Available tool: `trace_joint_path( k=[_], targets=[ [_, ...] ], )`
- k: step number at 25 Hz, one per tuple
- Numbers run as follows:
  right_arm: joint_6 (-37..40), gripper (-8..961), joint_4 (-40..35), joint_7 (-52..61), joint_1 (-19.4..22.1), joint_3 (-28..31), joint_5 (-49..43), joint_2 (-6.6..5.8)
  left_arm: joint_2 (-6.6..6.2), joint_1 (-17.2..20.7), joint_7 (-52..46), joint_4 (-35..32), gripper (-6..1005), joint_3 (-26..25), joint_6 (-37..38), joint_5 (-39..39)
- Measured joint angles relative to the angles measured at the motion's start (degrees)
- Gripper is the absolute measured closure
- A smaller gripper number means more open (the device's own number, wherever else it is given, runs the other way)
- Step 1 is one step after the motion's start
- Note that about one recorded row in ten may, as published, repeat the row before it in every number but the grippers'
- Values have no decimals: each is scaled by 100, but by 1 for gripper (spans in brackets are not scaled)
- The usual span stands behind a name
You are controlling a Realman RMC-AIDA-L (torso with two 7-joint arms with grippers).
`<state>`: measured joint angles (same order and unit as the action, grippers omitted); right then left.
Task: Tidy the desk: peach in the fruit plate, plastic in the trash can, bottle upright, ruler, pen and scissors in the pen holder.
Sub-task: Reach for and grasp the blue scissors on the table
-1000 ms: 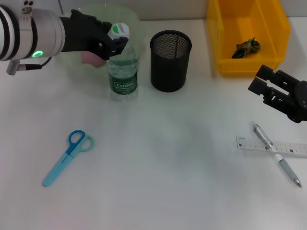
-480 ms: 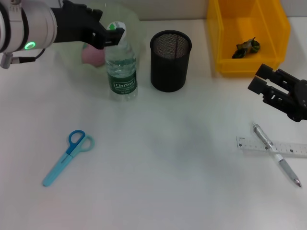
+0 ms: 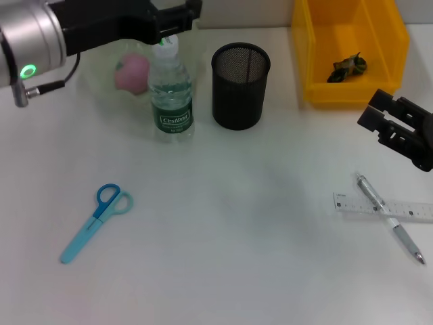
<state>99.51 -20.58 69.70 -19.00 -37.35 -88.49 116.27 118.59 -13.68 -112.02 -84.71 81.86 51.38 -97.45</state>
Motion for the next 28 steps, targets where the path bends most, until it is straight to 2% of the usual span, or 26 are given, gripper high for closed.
trace_joint_path(
  k=[1,3,4,6,8,12,15,20,28],
  targets=[
    [-1,248,-1,0,7,1,0,-2,-1,27,167,82,291,-4,21,199],
    [2,248,-1,0,18,5,6,-7,-5,134,943,509,292,-50,190,1131],
    [7,248,-1,0,23,7,10,-9,-6,168,1475,898,292,-118,440,1730],
    [21,248,-11,0,36,11,12,-14,-5,148,2047,1440,293,-248,916,2332],
    [34,248,-22,0,48,11,13,-18,-4,40,2767,2265,295,-479,1725,2967],
    [71,248,-32,0,80,10,17,-57,-29,-353,4059,4021,297,-967,3499,3310],
    [90,248,-41,27,119,14,17,-94,-71,-518,4610,4725,299,-1047,4158,3086],
    [154,248,-59,61,153,58,17,-147,-52,-539,4692,4879,302,-1046,4262,2585],
    [231,248,-104,171,168,62,-20,-171,-34,-457,4740,4893,305,-1041,4251,2491]
  ],
)
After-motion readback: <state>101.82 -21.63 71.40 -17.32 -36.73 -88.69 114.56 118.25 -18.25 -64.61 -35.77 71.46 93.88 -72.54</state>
